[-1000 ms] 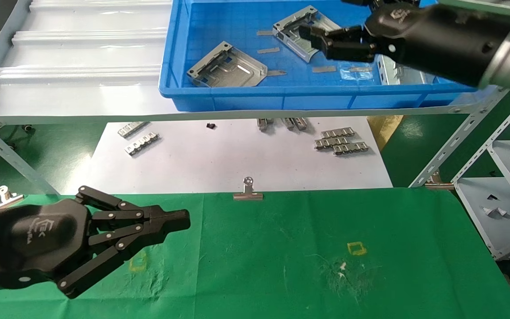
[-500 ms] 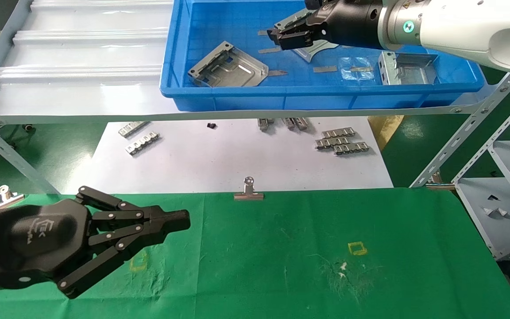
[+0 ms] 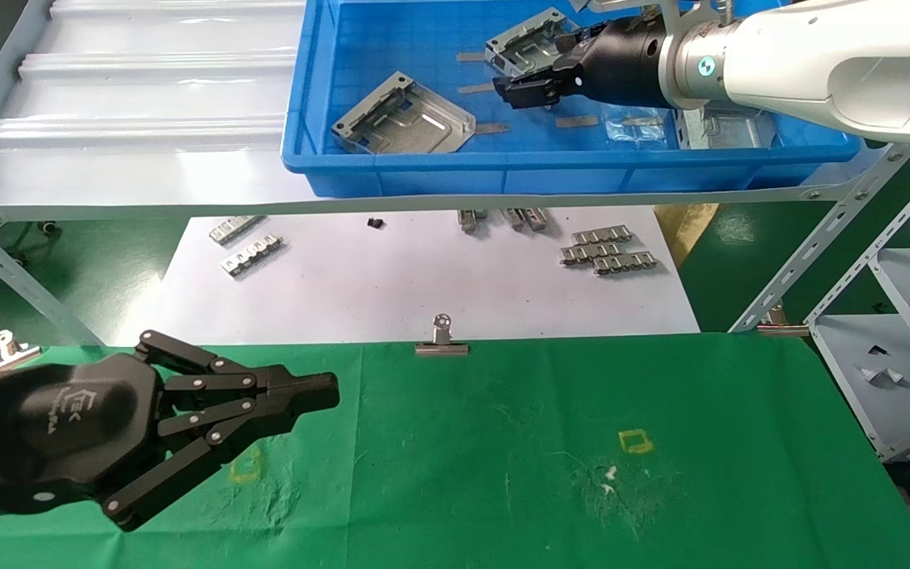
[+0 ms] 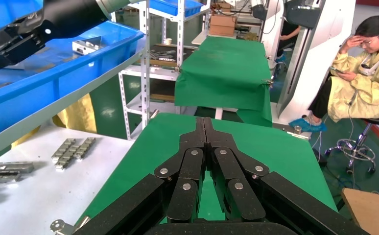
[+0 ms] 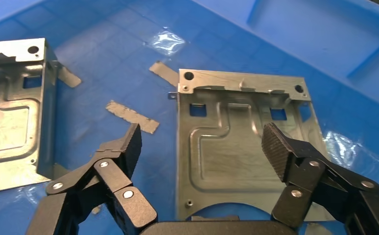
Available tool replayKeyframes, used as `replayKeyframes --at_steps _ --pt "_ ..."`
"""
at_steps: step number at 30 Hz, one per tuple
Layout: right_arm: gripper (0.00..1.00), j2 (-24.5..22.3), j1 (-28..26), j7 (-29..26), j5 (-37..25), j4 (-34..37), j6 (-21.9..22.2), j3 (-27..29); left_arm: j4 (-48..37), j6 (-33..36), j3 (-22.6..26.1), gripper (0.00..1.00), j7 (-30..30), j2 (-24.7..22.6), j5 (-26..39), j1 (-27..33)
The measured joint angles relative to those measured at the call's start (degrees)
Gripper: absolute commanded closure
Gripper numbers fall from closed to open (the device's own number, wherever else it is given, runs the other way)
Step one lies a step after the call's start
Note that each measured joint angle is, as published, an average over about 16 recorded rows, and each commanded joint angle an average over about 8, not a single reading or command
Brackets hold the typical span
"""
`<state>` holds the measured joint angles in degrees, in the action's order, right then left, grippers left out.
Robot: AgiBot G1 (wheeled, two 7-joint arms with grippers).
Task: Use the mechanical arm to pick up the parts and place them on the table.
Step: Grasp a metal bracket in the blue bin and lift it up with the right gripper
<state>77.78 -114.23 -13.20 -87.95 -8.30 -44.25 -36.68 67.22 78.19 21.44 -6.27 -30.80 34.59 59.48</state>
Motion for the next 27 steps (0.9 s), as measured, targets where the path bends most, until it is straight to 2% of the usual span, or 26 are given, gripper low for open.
replayKeyframes --at_steps 11,27 --pt "1.0 0.5 0.9 -3.3 0.6 -2.3 1.4 -3.0 0.0 0.0 0.0 1.0 0.0 0.0 0.0 0.0" --pt "1.0 0.4 1.7 -7.1 0.9 -7.0 2.9 -11.0 0.0 0.0 0.0 1.0 0.0 0.0 0.0 0.0"
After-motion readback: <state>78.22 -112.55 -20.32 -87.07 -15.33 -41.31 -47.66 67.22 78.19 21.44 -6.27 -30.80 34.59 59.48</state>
